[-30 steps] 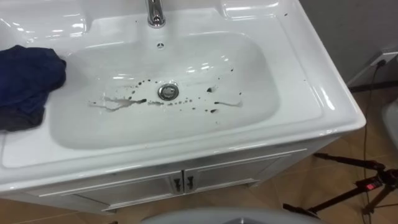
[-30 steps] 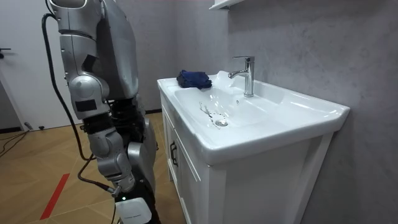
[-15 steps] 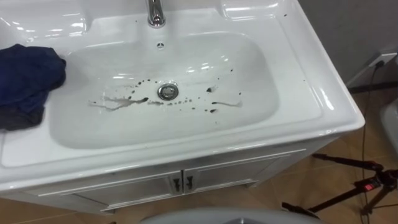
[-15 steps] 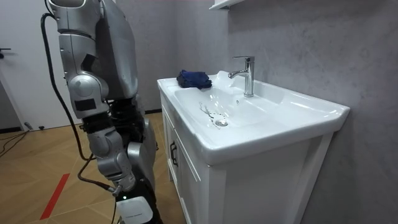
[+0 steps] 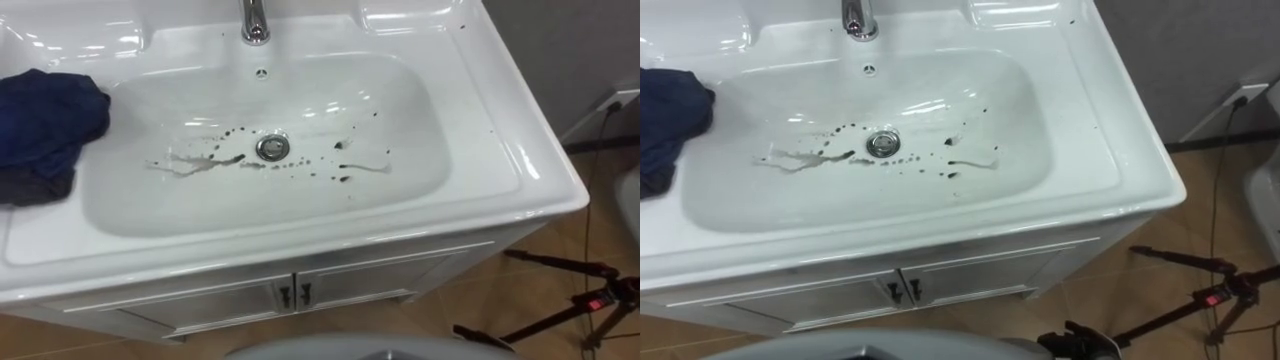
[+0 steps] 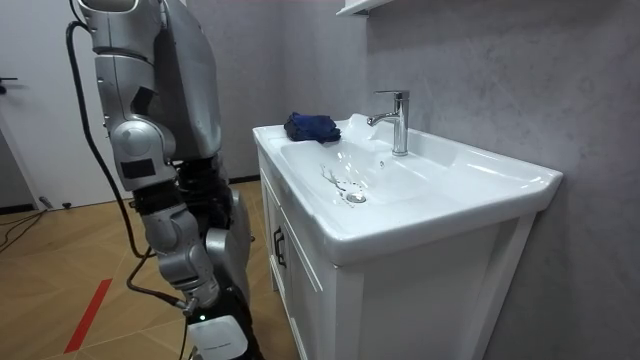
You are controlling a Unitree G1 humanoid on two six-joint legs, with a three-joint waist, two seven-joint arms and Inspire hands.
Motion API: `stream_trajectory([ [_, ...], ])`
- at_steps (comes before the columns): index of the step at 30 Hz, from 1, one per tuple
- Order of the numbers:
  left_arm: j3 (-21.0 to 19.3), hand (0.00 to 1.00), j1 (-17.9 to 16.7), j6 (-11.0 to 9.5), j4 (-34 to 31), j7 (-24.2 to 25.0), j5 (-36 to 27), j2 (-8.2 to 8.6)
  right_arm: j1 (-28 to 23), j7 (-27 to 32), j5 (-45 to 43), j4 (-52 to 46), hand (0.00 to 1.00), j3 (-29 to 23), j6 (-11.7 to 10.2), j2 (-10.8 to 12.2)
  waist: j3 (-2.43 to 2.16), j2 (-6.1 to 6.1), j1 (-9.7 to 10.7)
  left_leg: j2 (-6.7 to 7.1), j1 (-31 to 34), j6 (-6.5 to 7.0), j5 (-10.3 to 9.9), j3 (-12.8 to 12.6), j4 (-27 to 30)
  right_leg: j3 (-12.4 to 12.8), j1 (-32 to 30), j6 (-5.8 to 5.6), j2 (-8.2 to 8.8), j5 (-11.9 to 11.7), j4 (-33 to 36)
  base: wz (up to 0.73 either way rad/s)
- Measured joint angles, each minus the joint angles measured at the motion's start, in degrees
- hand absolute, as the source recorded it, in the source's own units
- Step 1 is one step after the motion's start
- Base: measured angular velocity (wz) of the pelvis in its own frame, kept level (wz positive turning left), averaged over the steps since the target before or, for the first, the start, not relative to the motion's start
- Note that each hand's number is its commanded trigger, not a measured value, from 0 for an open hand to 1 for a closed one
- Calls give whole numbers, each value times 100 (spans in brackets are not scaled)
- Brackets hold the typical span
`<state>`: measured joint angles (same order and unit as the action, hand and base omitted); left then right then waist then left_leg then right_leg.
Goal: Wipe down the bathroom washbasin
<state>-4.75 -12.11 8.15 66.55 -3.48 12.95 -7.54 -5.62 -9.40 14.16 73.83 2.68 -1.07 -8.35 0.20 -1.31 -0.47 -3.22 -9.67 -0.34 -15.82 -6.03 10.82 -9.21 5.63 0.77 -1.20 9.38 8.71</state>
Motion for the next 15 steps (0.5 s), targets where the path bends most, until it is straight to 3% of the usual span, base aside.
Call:
stream_trajectory([
  [9, -90, 0, -150, 19, 35, -217, -1069, -3, 1, 7, 102, 44, 0, 2, 144, -11, 3, 32, -17, 9, 18, 0, 0, 88, 12, -122, 34, -1, 17, 2, -9, 5],
  [15, -341, 0, -176, 15, -11, -463, -1599, 18, 3, 21, 48, 58, 0, 3, 245, -88, 0, 141, -157, 4, 52, -1, 0, 190, 3, -228, 37, 13, 20, 11, -10, 9],
])
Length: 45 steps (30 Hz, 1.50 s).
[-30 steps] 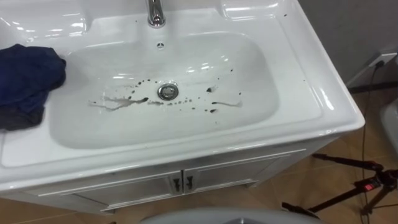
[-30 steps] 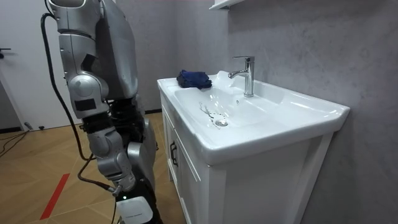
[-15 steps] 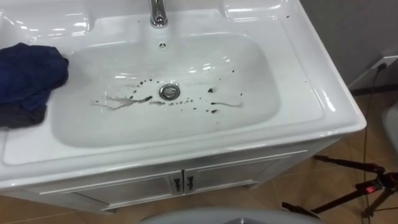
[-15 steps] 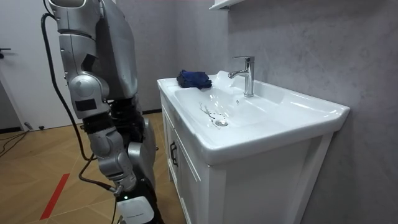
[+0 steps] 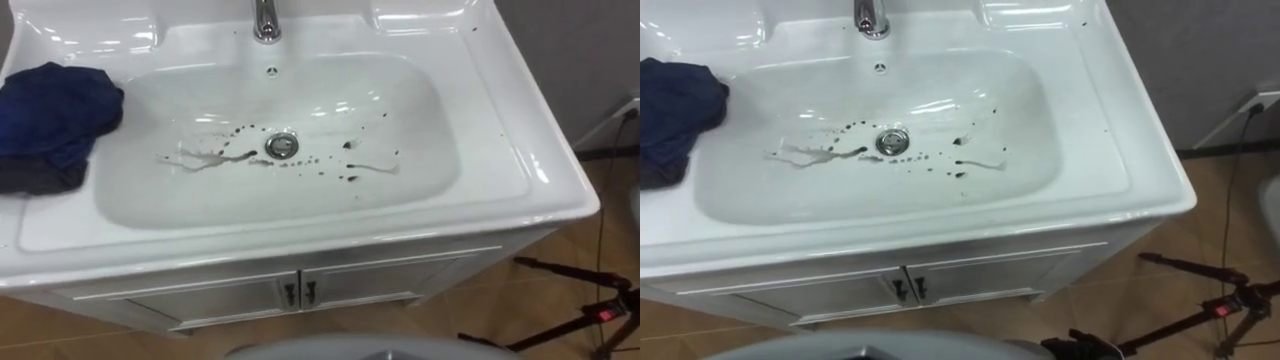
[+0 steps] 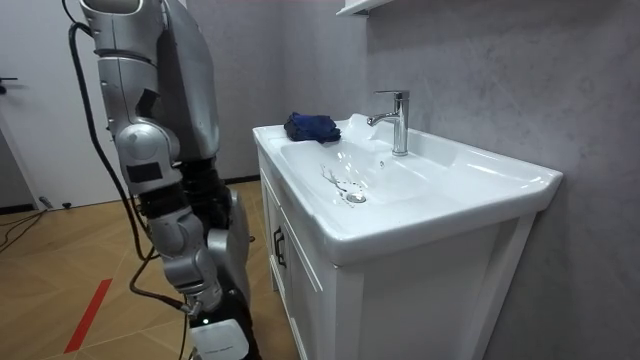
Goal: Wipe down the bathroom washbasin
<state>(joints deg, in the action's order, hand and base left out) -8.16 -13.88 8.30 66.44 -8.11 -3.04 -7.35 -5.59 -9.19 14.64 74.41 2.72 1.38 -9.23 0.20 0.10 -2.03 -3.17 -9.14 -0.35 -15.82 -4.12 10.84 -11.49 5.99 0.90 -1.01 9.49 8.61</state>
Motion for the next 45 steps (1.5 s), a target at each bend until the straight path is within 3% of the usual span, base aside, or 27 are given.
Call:
stream_trajectory([
  [3, -499, 0, -41, -68, -9, -156, -558, -16, 18, 11, -155, -11, 0, -12, 9, -42, 7, 15, -63, 9, 9, -9, 6, 105, 1, -33, 12, 7, 2, 19, 10, 9],
  [4, -757, 0, -31, -80, -37, -233, -687, -18, 6, 17, -162, -8, 0, -22, 38, -64, -19, 67, -157, 9, 11, -10, 7, 107, 13, -48, 17, 12, 5, 25, 12, 6],
  [8, -1446, 0, -39, -207, -116, -545, -1517, -37, 11, 29, -400, -11, 0, -61, 187, -148, -5, 77, -364, 53, 31, -9, 8, 234, 80, -241, 105, -12, 79, 77, 19, 17],
  [14, -2184, 0, -149, -347, -202, -988, -2678, -114, 18, 37, -386, -27, 0, -65, 243, -201, -21, 119, -787, 123, 48, -4, 8, 483, 82, -410, 175, -60, 166, 126, 22, 22],
  [19, -2671, 0, -243, -516, -731, -1639, -3051, -125, 22, 80, -534, -120, 0, -75, 214, -218, -26, 149, -925, 191, 84, 29, 30, 676, 90, -595, 196, -91, 212, 201, 88, 22],
  [22, -2716, 0, -345, -878, -1281, -2121, -3114, -128, 24, 115, -667, -138, 0, -111, 120, -221, -43, 166, -974, 229, 84, 45, 39, 740, 82, -626, 174, -119, 258, 252, 130, 11],
  [27, -2817, 0, -360, -1223, -2268, -3106, -3116, -180, -76, 211, -666, -201, 0, -180, -15, -229, -80, 227, -1070, 227, 72, 46, 39, 729, 38, -610, 163, -121, 252, 236, 141, -5],
  [30, -2781, 0, -344, -1464, -2844, -3749, -3122, -270, -187, 216, -650, -323, 0, -200, -15, -288, -123, 312, -1060, 228, 51, 53, 43, 716, 3, -580, 122, -121, 254, 237, 175, -7],
  [32, -2772, 0, -341, -1626, -3186, -4110, -3111, -303, -218, 217, -686, -379, 0, -215, -31, -368, -111, 403, -1062, 242, 52, 71, 55, 664, -6, -565, 83, -124, 278, 239, 209, -8],
  [33, -2779, 0, -317, -1637, -3246, -4182, -3101, -317, -227, 218, -708, -384, 0, -241, -31, -382, -98, 393, -1065, 246, 53, 77, 60, 650, -7, -554, 72, -126, 284, 240, 216, -7],
  [35, -2865, 0, -240, -1655, -3616, -4427, -3004, -395, -268, 219, -793, -483, 0, -258, -30, -406, -137, 466, -1067, 251, 51, 83, 68, 586, -7, -492, 17, -131, 290, 244, 246, -13],
  [39, -2970, 0, -219, -1824, -4365, -4716, -2990, -554, -301, 226, -857, -568, 0, -364, -71, -389, -129, 454, -1038, 260, 60, 88, 76, 501, -5, -434, -110, -133, 328, 297, 396, -12],
  [45, -2985, 0, -170, -1899, -5227, -4908, -2635, -870, -348, 284, -786, -578, 0, -466, -192, -330, -115, 466, -828, 280, 41, 104, 85, 447, -1, -362, -101, -142, 349, 300, 438, -4],
])
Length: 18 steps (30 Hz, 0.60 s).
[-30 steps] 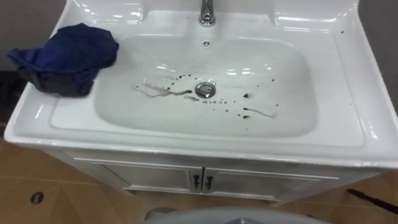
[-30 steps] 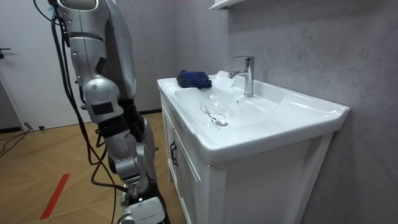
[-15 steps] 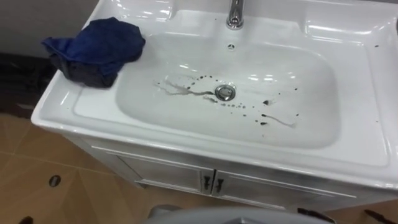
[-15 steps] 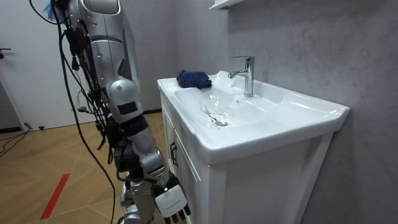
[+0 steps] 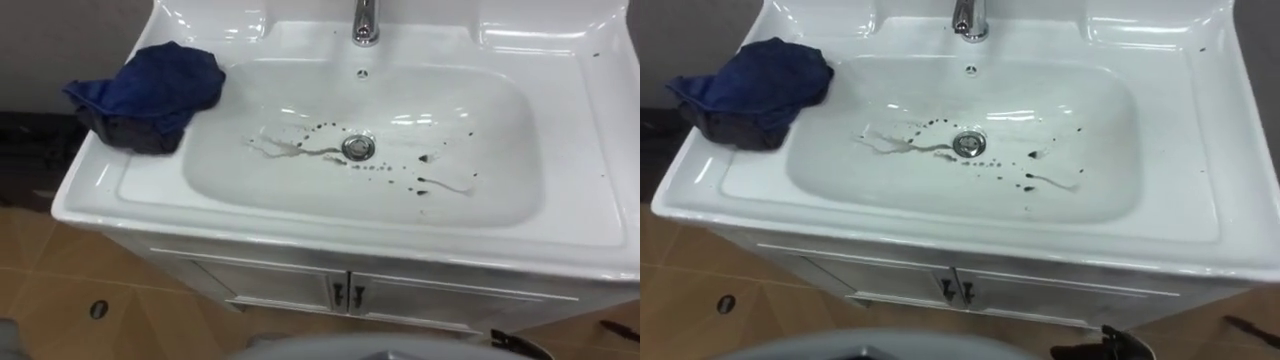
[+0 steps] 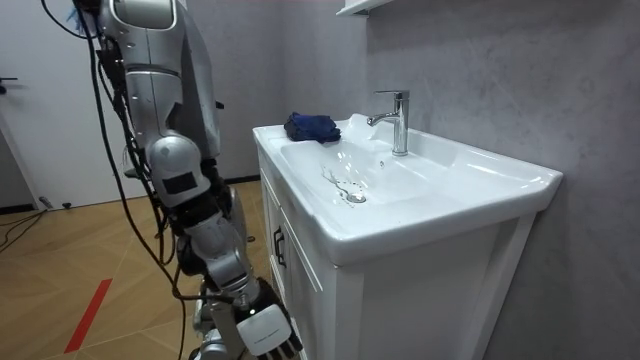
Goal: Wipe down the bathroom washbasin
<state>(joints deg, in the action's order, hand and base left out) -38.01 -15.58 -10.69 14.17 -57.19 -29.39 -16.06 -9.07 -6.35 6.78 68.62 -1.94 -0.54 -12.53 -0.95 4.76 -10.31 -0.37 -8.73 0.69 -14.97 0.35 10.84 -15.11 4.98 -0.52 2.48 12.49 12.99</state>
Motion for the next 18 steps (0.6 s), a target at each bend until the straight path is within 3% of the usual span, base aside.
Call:
stream_trajectory([
  [2, -12, 0, 68, -109, -322, -111, 361, -52, -3, 38, 30, -2, 0, -7, -73, 23, 56, 15, 92, 5, 5, 1, -1, -21, -2, 75, -58, -10, 3, 16, 72, -9],
  [5, -13, 0, 226, -205, -632, -141, 719, -75, -5, 36, 231, 4, 0, -42, -107, 32, 83, 39, 143, 4, 36, 12, 4, -30, -86, 98, -138, -4, -3, 9, 99, -7],
  [12, 66, 0, 225, -266, -964, 134, 974, -78, -32, -148, 474, 15, 0, -172, -147, 52, 90, 53, 415, -2, -3, 16, 17, -73, -106, 128, -135, -6, -27, 4, 57, -2],
  [18, 1005, 0, 338, -242, -1015, 704, 1373, -73, 9, -318, 620, 83, 0, -178, -187, 122, 136, -30, 610, -7, -78, 15, 17, -99, -122, 111, -2, -20, -36, -4, -62, 0],
])
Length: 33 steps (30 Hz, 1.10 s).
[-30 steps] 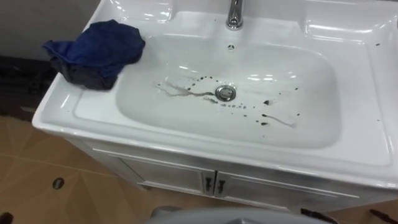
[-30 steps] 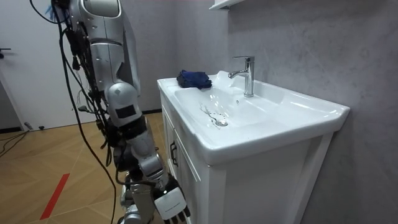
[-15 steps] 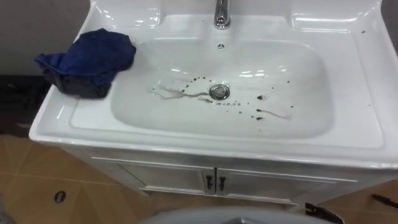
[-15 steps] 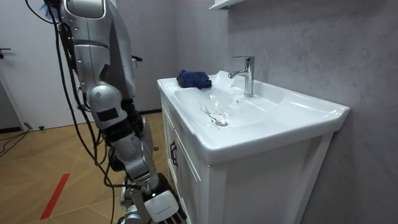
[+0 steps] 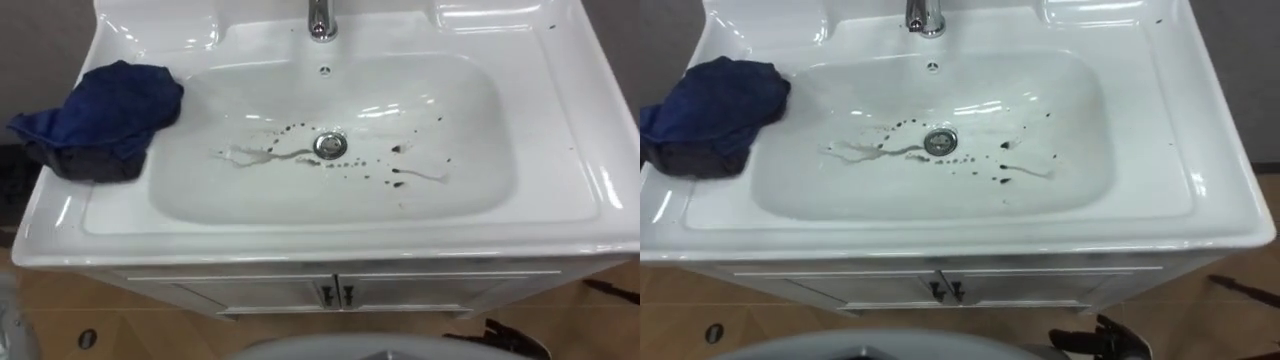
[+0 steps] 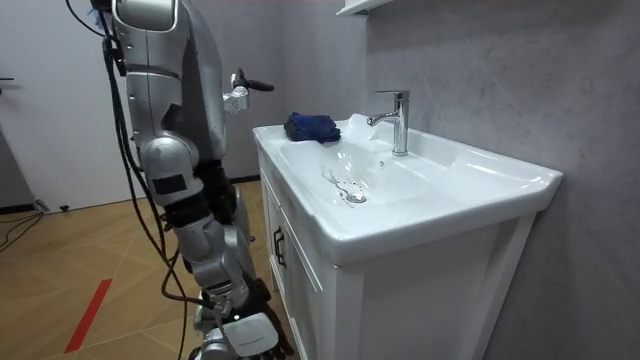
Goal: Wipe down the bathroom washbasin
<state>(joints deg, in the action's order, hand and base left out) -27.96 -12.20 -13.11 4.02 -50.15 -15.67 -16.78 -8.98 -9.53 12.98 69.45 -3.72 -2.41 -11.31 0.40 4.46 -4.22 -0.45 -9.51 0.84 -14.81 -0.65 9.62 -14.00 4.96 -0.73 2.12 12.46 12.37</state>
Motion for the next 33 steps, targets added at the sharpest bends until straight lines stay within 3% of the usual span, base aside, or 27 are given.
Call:
stream_trajectory([
  [2, 245, 0, 15, 32, -100, 359, 432, 24, 21, -124, -1, 0, 0, -56, -4, 52, 6, -56, 100, -21, 36, 0, 0, -20, 0, 12, -9, 6, -31, -42, -85, -5],
  [5, 409, 0, 30, 51, -439, 739, 540, 25, 68, -221, 23, 65, 0, -104, -5, 64, 16, -111, 214, -36, 42, -1, 0, -100, 2, 119, -28, 12, -57, -68, -90, -18],
  [10, 649, 0, 138, 72, -556, 1137, 744, 44, 130, -374, 86, 183, 0, -168, -52, 63, 0, -134, 378, -48, 20, -1, 0, -247, -6, 298, -32, 10, -90, -80, -83, -14],
  [14, 899, 0, 138, 232, -553, 1474, 961, 57, 130, -513, 153, 236, 0, -225, -52, 48, -6, -145, 507, -84, -18, -1, -1, -287, -19, 322, 13, 35, -135, -136, -166, -6],
  [19, 1098, 0, 137, 371, -552, 1740, 979, 159, 130, -575, 255, 342, 0, -294, -55, 25, 0, -111, 545, -121, -67, -1, 0, -401, -19, 463, 9, 70, -192, -188, -185, -16],
  [27, 1292, 0, 140, 462, -488, 2316, 1199, 253, 136, -691, 237, 398, 0, -446, -47, 23, 1, -97, 636, -171, -78, -15, 4, -443, -21, 463, 4, 112, -231, -235, -172, 0],
  [33, 1517, 0, 141, 534, -113, 2499, 1541, 299, 219, -684, 242, 403, 0, -439, -47, 25, 20, -91, 720, -183, -110, -34, 13, -477, -23, 576, -33, 123, -256, -255, -177, -3],
])
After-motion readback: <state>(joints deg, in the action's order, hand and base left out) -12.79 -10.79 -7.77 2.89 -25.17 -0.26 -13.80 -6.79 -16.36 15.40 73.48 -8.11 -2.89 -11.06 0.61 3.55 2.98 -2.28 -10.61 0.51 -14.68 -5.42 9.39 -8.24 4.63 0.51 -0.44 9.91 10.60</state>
